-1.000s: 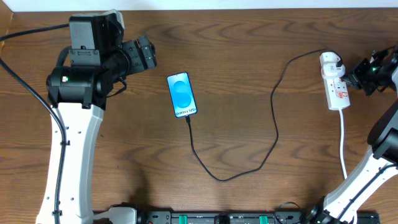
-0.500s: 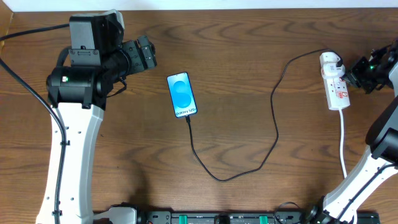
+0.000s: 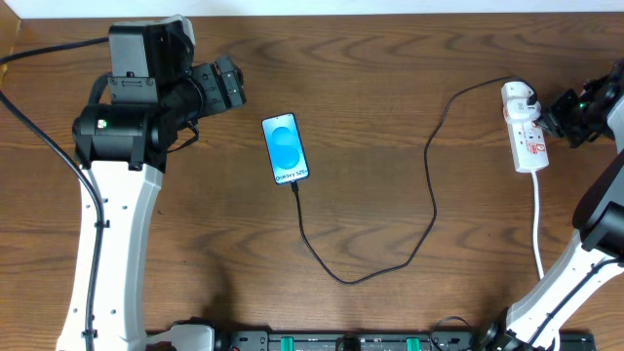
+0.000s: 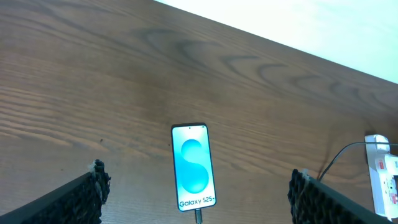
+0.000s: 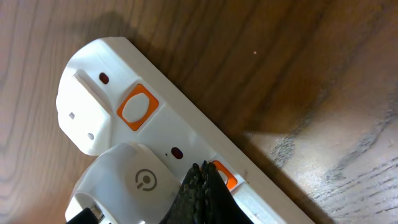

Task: Plug charger to phone and switch on socket
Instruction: 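Press the orange switch beside the charger plug with the right gripper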

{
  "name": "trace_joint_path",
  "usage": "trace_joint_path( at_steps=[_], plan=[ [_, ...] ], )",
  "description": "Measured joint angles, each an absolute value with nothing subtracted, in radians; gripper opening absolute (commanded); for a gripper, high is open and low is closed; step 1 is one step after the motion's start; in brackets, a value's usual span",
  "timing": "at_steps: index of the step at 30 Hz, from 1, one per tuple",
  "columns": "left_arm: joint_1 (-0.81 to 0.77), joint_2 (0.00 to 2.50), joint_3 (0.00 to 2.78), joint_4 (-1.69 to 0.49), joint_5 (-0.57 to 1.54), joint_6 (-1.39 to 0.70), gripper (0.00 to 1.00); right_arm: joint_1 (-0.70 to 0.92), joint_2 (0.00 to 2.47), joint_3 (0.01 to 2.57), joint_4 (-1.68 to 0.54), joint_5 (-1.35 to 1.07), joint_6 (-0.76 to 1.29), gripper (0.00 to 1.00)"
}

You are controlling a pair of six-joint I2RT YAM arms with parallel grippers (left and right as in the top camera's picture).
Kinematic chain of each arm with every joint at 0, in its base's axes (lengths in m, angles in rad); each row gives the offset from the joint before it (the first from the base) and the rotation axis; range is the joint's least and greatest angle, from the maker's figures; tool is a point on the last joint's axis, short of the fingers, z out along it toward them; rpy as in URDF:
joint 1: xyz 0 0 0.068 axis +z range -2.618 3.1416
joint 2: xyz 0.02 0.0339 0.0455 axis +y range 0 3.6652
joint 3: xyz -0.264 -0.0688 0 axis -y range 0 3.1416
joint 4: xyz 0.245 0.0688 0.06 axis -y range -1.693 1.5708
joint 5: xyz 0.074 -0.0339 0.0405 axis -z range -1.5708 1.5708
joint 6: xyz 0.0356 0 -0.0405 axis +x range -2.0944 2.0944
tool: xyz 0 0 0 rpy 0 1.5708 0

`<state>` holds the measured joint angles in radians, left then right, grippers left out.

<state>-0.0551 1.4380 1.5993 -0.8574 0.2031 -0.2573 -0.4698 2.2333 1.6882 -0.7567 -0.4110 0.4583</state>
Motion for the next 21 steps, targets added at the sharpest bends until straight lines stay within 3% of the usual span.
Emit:
trace_joint_path(
  at_steps=[21],
  plan=[
    [-0.055, 1.438, 1.599, -0.857, 0.203, -0.257, 0.93, -0.469, 2.226, 1.681, -0.788, -0.445, 0.593, 0.01]
  ],
)
